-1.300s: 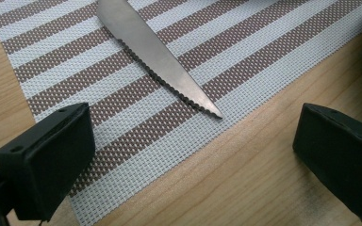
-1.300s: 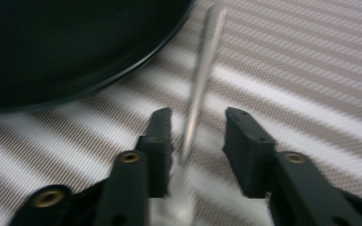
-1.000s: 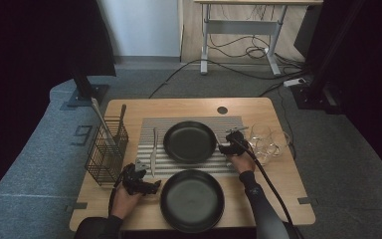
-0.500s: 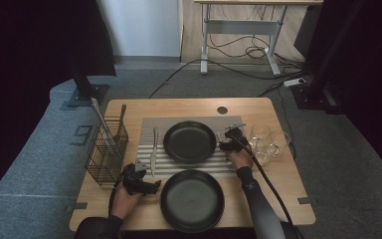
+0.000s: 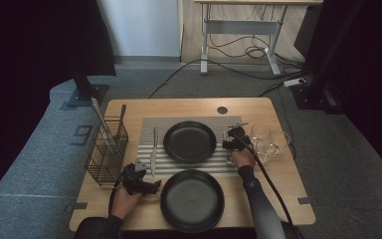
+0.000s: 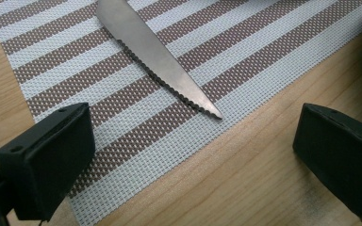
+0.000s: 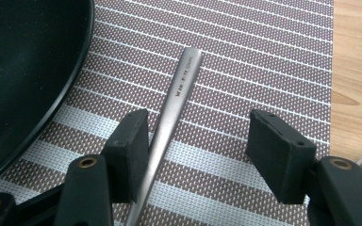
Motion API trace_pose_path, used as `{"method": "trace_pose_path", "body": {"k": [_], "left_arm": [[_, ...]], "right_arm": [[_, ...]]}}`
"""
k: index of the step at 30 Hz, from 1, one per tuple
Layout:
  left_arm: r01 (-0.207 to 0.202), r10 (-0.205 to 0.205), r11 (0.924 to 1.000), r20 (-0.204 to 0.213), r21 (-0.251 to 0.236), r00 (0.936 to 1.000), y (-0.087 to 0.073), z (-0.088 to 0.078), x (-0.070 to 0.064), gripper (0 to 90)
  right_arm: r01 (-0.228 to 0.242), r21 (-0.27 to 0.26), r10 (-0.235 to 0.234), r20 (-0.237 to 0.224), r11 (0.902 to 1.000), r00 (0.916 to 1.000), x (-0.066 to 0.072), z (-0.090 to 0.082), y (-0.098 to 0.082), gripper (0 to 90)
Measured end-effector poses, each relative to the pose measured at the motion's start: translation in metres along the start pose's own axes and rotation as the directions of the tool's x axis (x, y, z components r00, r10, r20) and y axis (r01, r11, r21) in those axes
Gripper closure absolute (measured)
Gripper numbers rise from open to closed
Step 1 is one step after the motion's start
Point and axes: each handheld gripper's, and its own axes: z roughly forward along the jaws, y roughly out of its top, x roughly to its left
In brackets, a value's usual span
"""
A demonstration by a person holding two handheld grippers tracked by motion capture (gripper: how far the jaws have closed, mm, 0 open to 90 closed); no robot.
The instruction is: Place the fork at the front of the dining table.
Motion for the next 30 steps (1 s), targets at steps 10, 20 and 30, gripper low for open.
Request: {"method": "trace_pose_path", "body": {"k": [10, 20, 30], "left_arm": [[0.0, 0.0, 1.0, 0.0, 0.0, 1.0, 0.0, 0.0, 0.0, 0.0], [-0.004, 0.004, 1.0, 0.005, -0.001, 1.0, 0.0, 0.0, 0.001, 0.0], [-0.016, 0.016, 0.9999, 0.013, 0.005, 0.9998, -0.001, -0.002, 0.001, 0.0]], "right_arm": [[-0.01, 0.004, 0.01, -0.001, 0.9999, 1.0, -0.003, 0.0, 0.0, 39.1], [0.003, 0.007, -0.003, -0.006, 1.0, 1.0, -0.002, -0.003, 0.001, 35.6], [0.017, -0.004, -0.017, -0.081, 0.9998, 0.9965, 0.002, -0.018, 0.004, 24.7]]}}
